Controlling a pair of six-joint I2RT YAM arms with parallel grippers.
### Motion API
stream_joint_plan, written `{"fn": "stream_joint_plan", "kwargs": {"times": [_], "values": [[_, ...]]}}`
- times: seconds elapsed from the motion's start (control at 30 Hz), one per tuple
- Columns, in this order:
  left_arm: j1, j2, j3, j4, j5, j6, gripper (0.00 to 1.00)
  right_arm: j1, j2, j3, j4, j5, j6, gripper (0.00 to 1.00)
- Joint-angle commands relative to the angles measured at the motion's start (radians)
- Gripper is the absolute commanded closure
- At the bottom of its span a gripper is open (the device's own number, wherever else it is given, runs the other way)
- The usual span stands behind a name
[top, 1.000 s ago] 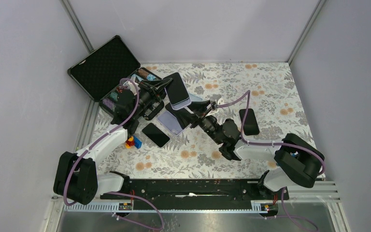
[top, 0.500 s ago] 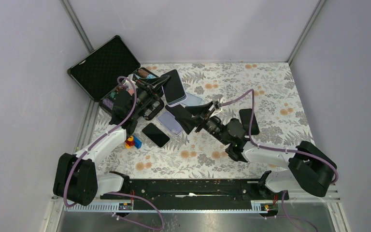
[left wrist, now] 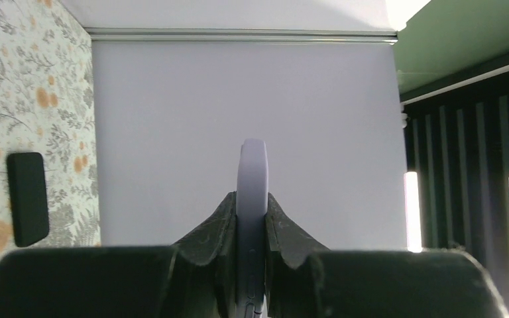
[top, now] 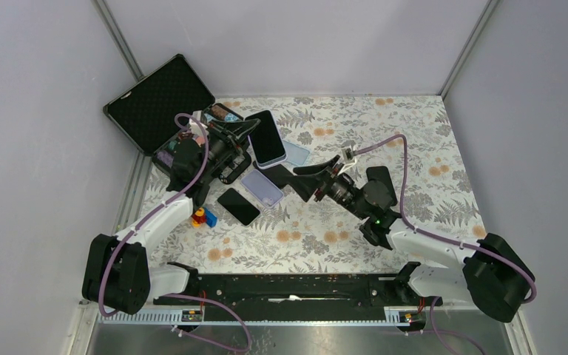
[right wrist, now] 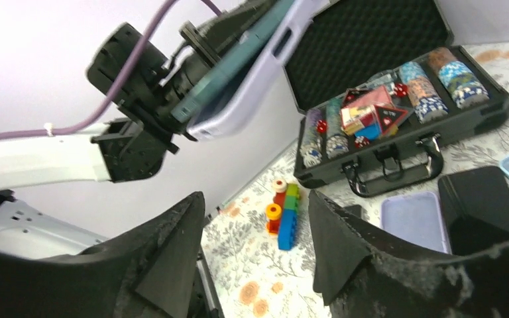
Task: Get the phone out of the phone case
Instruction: Remove the phone case from the phone.
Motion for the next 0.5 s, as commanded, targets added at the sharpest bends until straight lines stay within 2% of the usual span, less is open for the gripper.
{"fn": "stream_joint_plan", "kwargs": {"times": [0.0, 0.1, 0.2, 0.3, 0.4, 0.47], "values": [[0.003, -0.048, 0.020, 0.061, 0.012, 0.127, 1.00, -0.004, -0.008, 0.001, 0.177, -0.049, 0.075, 0.38], [0.004, -0.058, 0.029, 0.054, 0.024, 0.157, 1.00, -0.004, 0.050, 0.024, 0.251, -0.087, 0.126, 0.41], [0.003, -0.059, 0.036, 0.062, 0.049, 0.156, 1.00, -0.004, 0.116, 0.039, 0.355, -0.100, 0.192, 0.29], [0.003, -0.060, 0.035, 0.077, 0.065, 0.147, 1.00, -0.004, 0.162, 0.061, 0.377, -0.086, 0.242, 0.24], [0.003, -0.063, 0.034, 0.086, 0.071, 0.136, 1.00, -0.003, 0.187, 0.065, 0.378, -0.054, 0.267, 0.24], [0.004, -0.062, 0.037, 0.097, 0.075, 0.132, 1.00, -0.004, 0.195, 0.065, 0.377, -0.036, 0.273, 0.28]]}}
